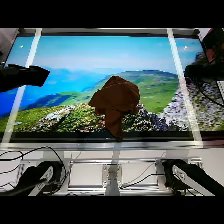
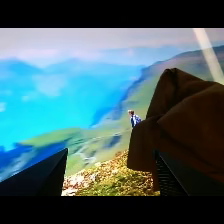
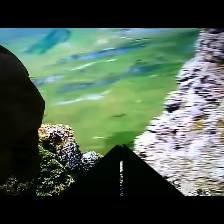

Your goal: Fold the clothes and pants, and hang the long-sleeved shirts on hangers.

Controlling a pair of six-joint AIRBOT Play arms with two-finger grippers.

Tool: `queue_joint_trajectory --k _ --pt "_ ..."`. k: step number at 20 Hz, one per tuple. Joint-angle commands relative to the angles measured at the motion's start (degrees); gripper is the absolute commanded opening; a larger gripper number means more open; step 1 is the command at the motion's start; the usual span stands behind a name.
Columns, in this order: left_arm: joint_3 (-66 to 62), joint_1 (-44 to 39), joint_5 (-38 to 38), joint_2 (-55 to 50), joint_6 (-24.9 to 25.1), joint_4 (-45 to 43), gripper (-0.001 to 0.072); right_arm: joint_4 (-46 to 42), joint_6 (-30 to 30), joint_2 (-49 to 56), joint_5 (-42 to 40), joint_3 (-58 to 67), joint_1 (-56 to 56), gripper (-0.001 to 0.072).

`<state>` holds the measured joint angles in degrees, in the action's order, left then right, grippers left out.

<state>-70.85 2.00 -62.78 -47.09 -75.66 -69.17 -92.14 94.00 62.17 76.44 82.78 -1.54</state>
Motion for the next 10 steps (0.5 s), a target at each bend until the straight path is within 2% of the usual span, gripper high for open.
queue_joint_trajectory --k 1,10 --pt "0.0 0.0 0.0 0.0 0.0 0.0 0.0582 0.0 0.0 0.0 0.0 0.0 0.0 0.0017" --pt "0.0 0.0 0.0 0.0 0.0 0.0 0.0582 0.2 0.0 0.0 -1.1 0.0 0.0 0.0017"
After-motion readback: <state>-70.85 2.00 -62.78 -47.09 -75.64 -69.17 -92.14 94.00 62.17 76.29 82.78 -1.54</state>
